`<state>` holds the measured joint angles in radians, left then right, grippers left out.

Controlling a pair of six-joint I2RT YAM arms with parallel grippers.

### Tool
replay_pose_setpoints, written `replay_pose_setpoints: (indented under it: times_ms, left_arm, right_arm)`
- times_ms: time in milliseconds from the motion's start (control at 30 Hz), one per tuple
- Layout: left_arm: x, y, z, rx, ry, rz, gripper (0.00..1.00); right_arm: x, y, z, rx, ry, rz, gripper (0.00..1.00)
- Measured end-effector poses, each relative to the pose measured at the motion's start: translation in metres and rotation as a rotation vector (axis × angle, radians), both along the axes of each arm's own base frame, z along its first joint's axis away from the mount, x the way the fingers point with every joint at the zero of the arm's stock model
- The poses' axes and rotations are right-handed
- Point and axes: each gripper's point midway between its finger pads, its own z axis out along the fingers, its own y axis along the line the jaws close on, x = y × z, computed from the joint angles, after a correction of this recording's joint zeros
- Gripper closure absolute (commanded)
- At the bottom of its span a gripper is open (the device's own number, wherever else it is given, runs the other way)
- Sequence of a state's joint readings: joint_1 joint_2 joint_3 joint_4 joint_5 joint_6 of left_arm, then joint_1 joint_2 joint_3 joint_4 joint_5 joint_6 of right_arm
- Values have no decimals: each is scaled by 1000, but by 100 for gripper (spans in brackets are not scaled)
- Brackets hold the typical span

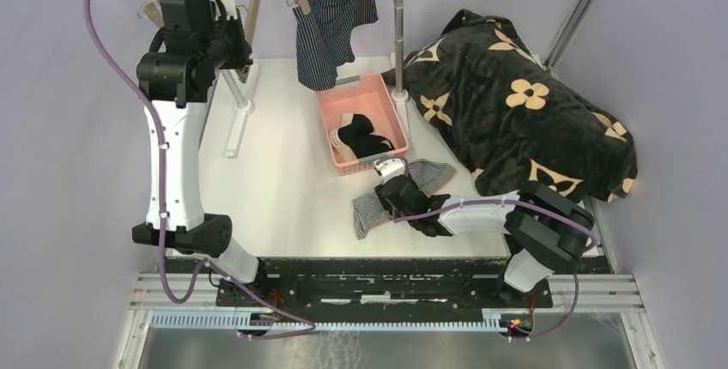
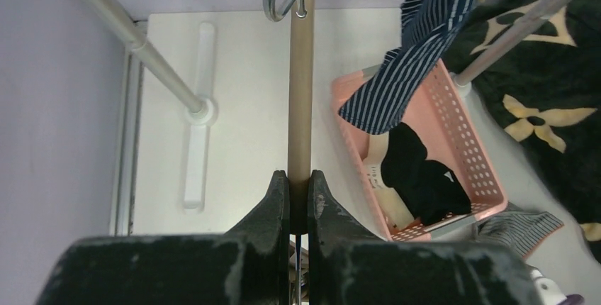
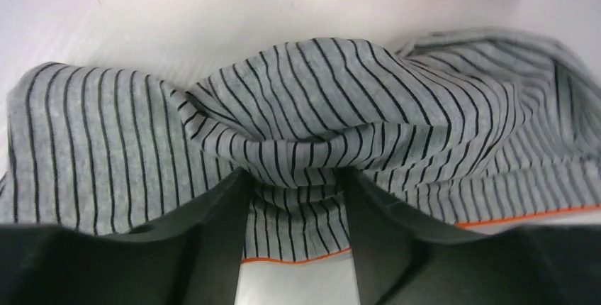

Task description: Remove the underwear clipped to the hanger

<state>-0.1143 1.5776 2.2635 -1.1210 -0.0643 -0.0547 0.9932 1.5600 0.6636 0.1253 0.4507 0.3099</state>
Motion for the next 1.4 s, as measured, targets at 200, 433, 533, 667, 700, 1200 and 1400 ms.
replay_pose_setpoints:
  times_ms: [200, 433, 533, 667, 700, 1200, 1400]
  left_arm:
    - [10, -14, -7, -34, 23, -76, 97]
    - [24, -7, 3, -61, -4, -86, 97]
    - [31, -6, 4, -74, -11, -98, 97]
    - [45, -10, 2, -91, -25, -125, 97]
    - [50, -10, 2, -93, -32, -129, 97]
    - [99, -5, 21, -177, -172, -145, 97]
    - [119, -3, 23, -216, -217, -129, 97]
  right_arm:
    - [14, 20, -8, 24, -19, -6, 99]
    - [19, 26, -6, 44, -32, -15, 100]
    - [17, 24, -3, 47, -33, -14, 100]
    - [8, 14, 13, 46, -46, -8, 100]
    - [5, 13, 24, 54, -61, -2, 100]
    - [-24, -3, 156, 233, -290, 32, 99]
    - [-25, -16, 182, 250, -357, 25, 99]
